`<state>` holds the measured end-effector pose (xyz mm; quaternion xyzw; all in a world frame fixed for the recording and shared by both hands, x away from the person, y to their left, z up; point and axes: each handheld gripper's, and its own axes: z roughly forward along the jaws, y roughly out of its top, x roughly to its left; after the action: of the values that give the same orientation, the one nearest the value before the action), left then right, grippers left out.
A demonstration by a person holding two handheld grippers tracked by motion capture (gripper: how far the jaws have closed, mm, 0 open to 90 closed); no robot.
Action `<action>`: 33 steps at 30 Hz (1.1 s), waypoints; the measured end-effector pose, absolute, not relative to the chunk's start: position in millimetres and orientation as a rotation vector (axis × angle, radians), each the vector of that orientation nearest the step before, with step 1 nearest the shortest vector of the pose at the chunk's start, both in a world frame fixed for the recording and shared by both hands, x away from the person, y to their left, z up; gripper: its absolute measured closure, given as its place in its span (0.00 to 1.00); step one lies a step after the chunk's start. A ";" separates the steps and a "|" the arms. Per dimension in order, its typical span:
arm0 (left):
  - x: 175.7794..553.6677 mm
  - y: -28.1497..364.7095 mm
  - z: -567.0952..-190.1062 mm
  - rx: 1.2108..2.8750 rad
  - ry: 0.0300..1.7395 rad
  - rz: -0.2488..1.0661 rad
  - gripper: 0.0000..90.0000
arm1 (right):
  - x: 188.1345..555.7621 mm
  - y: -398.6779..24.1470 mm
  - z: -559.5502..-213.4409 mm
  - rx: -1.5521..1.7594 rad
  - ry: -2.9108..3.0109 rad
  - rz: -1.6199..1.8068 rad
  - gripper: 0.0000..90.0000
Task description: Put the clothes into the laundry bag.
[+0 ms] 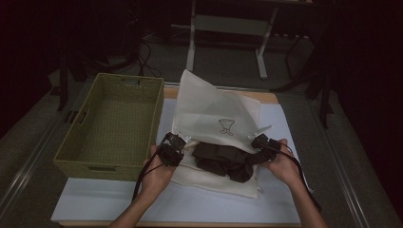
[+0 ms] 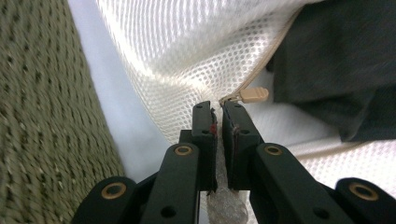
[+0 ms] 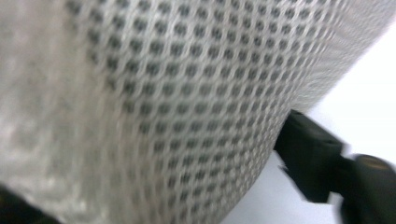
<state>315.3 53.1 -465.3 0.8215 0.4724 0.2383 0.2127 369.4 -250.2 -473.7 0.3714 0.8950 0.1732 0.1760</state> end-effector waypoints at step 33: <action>314.5 16.3 -465.1 2.244 1.111 0.586 0.53 | 378.5 -280.8 -429.9 1.010 2.546 0.667 0.35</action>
<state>314.5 16.3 -465.1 0.8373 0.4147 0.2186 0.2813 378.5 -280.8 -429.9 0.3538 0.8913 0.2336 0.1607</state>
